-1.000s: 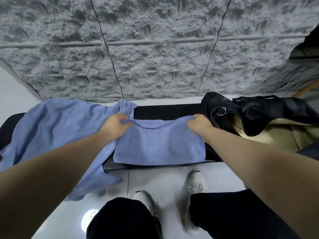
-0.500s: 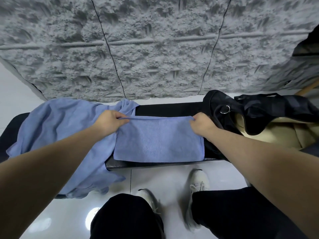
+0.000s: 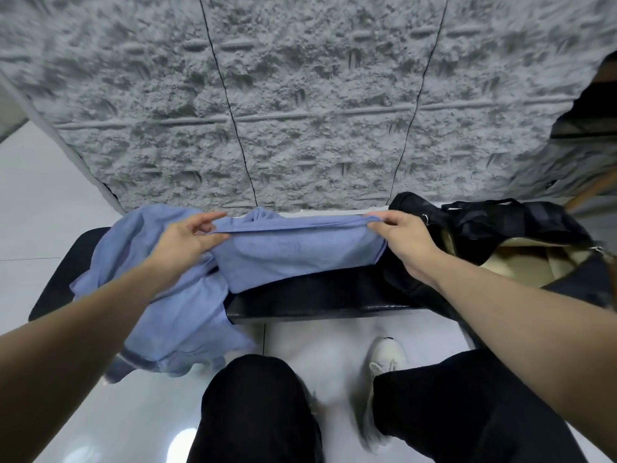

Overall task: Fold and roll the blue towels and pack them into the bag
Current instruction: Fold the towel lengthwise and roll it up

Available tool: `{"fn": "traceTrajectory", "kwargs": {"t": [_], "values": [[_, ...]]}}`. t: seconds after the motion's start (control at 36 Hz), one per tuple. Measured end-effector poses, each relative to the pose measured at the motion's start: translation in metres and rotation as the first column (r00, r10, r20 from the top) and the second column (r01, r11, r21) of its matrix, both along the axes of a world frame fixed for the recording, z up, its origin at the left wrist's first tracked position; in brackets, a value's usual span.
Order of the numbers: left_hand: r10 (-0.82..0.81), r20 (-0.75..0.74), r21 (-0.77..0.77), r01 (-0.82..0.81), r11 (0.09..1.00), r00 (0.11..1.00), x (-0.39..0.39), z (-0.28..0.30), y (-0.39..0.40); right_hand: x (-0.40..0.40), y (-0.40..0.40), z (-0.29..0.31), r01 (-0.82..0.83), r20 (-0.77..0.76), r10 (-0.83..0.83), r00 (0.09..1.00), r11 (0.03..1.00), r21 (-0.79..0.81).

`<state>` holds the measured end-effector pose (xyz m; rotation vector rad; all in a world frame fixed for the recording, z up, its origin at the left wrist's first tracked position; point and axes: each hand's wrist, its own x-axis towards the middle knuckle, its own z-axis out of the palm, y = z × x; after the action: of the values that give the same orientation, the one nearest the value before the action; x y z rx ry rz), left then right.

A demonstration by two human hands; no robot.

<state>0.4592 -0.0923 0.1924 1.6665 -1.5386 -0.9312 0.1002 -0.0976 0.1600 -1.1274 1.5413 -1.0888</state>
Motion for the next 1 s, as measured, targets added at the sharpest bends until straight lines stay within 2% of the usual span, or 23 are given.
{"fn": "traceTrajectory", "kwargs": {"t": [0.08,0.19,0.33,0.39,0.47,0.58,0.67,0.78,0.89,1.0], "values": [[-0.035,0.086,0.025,0.033,0.999,0.996,0.0,0.008,0.008,-0.006,0.004,0.015,-0.03,0.015,0.03,0.999,1.0,0.002],[-0.033,0.09,0.065,0.027,0.997,0.995,-0.003,0.011,0.022,-0.015,0.009,0.025,-0.05,0.081,0.045,0.996,0.996,0.072],[-0.046,-0.135,0.217,0.074,0.973,0.99,-0.01,0.001,0.041,-0.019,0.022,0.038,-0.104,0.159,0.095,0.983,0.994,0.045],[-0.022,-0.192,0.238,0.069,0.969,0.981,-0.013,-0.007,0.047,-0.019,0.024,0.037,-0.099,0.081,0.098,0.992,0.995,0.006],[0.007,-0.234,0.26,0.056,0.964,0.972,-0.019,-0.017,0.054,-0.015,0.024,0.031,-0.104,-0.152,0.098,0.984,0.994,-0.03],[0.064,-0.307,0.297,0.032,0.954,0.949,-0.028,-0.027,0.058,-0.006,0.021,0.032,-0.128,-0.374,0.085,0.923,0.987,-0.093],[0.086,-0.378,0.359,0.06,0.932,0.922,-0.035,-0.036,0.059,-0.001,0.016,0.039,-0.168,-0.482,0.078,0.873,0.975,-0.145],[0.124,-0.52,0.441,0.142,0.886,0.845,-0.05,-0.049,0.062,0.007,-0.003,0.048,-0.243,-0.643,0.07,0.763,0.952,-0.185],[0.132,-0.608,0.478,0.228,0.849,0.783,-0.064,-0.072,0.064,0.017,-0.04,0.048,-0.369,-0.757,0.143,0.637,0.919,-0.137],[0.101,-0.574,0.518,0.264,0.813,0.813,-0.072,-0.092,0.063,0.03,-0.083,0.038,-0.515,-0.89,0.25,0.382,0.857,0.02]]}}
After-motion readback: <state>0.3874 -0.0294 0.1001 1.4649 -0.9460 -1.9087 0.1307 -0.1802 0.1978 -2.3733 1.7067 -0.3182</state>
